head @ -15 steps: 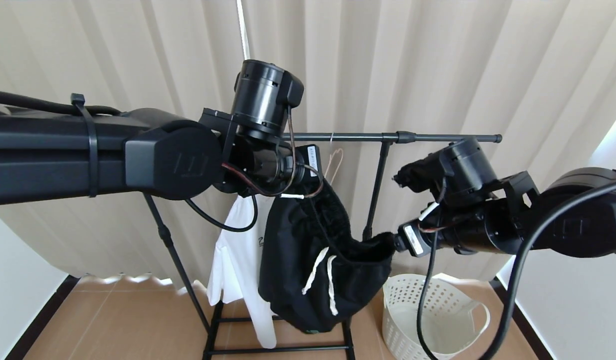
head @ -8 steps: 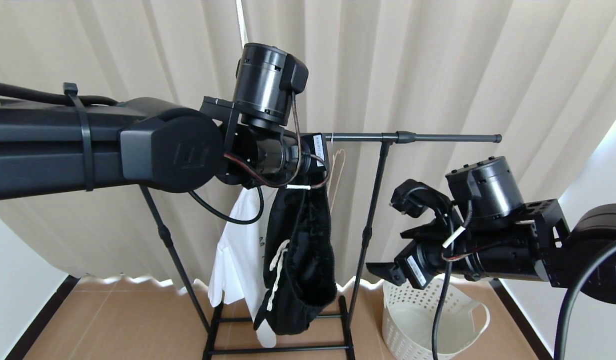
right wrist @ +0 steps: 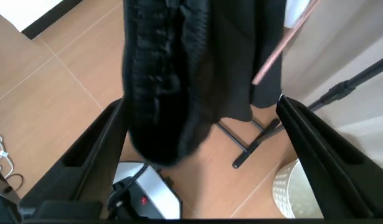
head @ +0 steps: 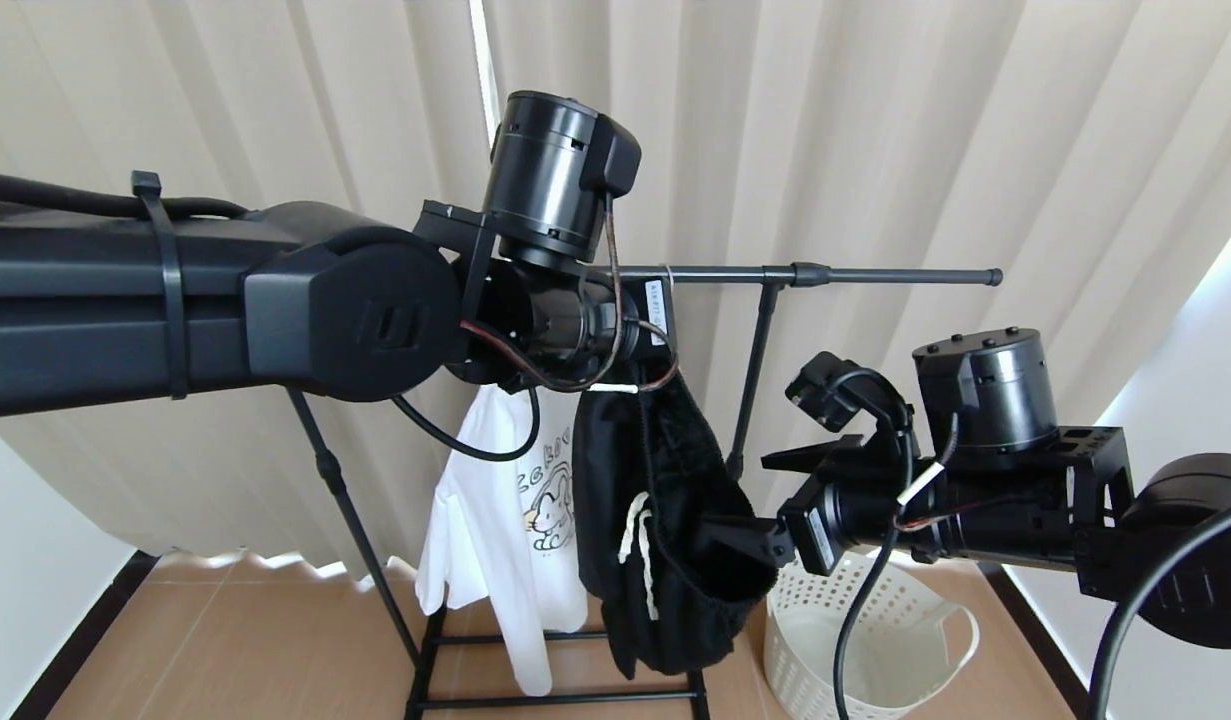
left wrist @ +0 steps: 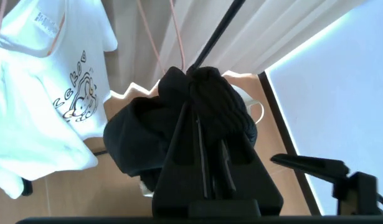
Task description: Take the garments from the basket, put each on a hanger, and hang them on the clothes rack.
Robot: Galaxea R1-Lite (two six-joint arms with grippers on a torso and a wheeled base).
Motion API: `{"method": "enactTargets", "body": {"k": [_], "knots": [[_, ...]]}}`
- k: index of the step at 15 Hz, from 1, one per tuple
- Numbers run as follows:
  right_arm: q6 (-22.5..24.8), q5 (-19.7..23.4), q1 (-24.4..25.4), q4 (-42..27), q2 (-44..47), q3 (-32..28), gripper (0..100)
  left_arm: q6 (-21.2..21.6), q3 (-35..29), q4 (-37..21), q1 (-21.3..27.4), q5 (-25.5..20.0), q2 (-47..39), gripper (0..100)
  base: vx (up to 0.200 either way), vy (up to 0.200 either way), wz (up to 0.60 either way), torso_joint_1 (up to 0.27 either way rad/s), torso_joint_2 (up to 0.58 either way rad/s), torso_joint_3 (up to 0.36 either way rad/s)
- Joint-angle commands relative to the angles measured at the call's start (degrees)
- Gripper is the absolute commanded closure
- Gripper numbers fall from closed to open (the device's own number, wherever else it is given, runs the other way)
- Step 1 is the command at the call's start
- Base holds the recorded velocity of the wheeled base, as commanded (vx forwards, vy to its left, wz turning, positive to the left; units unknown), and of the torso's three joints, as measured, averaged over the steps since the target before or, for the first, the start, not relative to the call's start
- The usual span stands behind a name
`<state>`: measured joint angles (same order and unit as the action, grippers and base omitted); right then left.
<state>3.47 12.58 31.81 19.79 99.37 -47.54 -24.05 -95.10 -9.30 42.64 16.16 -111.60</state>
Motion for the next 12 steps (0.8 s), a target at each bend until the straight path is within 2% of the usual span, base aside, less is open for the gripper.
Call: {"method": "enactTargets", "body": {"k": [1, 6, 10, 11, 12], "knots": [[0.1, -0.5, -1.3, 1.7, 3.5, -0.1, 0, 0.1, -0.2, 0.0, 1.6, 0.4, 0.3, 100, 0.000, 0.000, 0.00, 0.000, 0.00, 0.000], [0.3, -1.8, -3.0, 4.0, 8.1, -0.3, 0, 0.0, -0.1, 0.0, 3.0, 0.5, 1.5, 100, 0.000, 0.000, 0.00, 0.000, 0.00, 0.000], [1.6, -2.7, -5.4, 3.9, 8.0, -0.4, 0, 0.1, 0.6, -0.2, 3.0, 0.5, 2.7, 100, 0.000, 0.000, 0.00, 0.000, 0.00, 0.000], [2.2, -2.6, -5.9, 4.0, 7.9, -0.4, 100, 0.0, 1.1, -0.4, 3.0, 0.6, 2.8, 100, 0.000, 0.000, 0.00, 0.000, 0.00, 0.000], [2.2, -2.6, -6.0, 4.0, 7.9, -0.5, 100, 0.0, 1.1, -0.5, 3.0, 0.5, 2.8, 100, 0.000, 0.000, 0.00, 0.000, 0.00, 0.000]]}}
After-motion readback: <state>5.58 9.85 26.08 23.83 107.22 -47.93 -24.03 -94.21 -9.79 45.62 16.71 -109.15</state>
